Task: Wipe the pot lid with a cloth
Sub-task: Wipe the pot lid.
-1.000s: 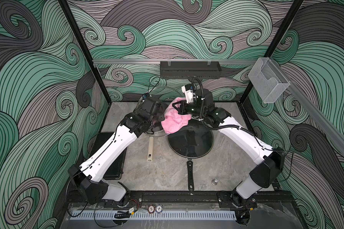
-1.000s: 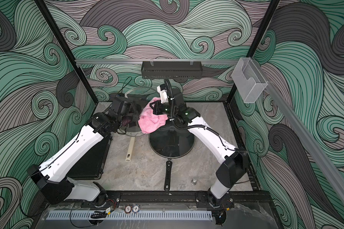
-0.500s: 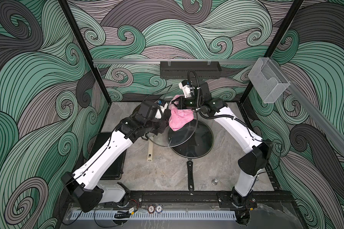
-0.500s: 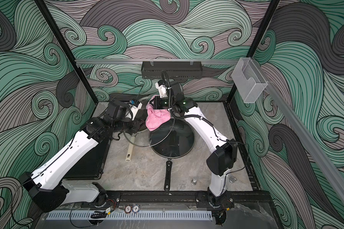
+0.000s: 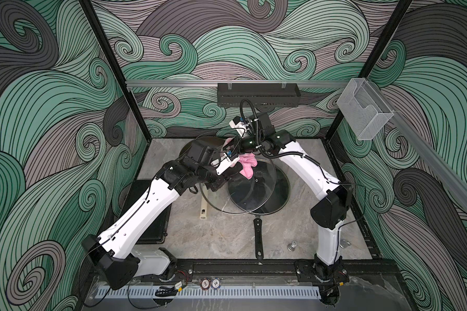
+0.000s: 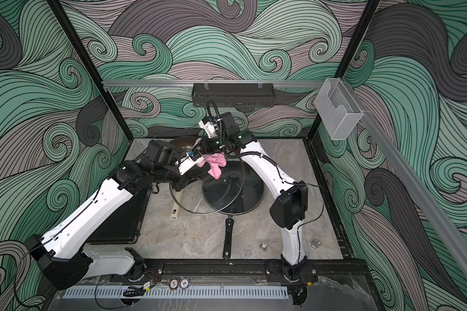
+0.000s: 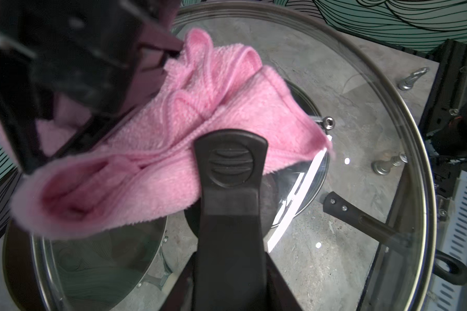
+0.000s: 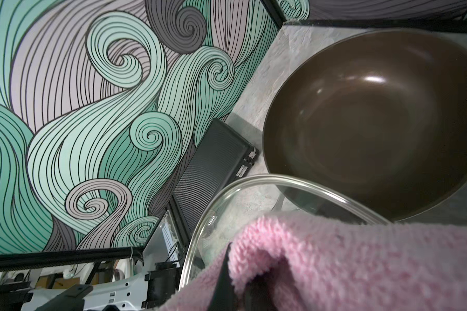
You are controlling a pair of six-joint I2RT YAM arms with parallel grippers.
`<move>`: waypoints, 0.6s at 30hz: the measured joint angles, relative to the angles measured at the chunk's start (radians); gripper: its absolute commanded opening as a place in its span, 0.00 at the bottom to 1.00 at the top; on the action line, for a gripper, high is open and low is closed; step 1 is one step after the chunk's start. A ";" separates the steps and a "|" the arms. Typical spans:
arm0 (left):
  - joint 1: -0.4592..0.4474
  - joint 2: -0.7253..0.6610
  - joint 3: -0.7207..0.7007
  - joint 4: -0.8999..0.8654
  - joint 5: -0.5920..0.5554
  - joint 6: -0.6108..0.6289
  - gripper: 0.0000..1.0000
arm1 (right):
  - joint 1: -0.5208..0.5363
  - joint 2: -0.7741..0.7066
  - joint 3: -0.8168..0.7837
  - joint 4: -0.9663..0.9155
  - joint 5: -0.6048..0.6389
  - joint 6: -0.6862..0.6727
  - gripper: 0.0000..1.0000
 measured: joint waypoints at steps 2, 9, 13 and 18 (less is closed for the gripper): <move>0.000 0.009 0.000 -0.004 0.018 0.024 0.00 | 0.014 0.023 0.016 -0.013 -0.016 -0.008 0.00; 0.000 0.018 0.000 -0.019 0.041 0.059 0.00 | 0.058 0.081 0.061 -0.043 -0.071 -0.019 0.00; 0.000 0.018 0.000 -0.021 0.046 0.061 0.00 | 0.061 0.083 0.061 -0.047 -0.072 -0.018 0.00; 0.000 0.020 0.000 -0.004 0.045 0.050 0.00 | 0.045 0.068 0.059 -0.047 0.002 -0.011 0.00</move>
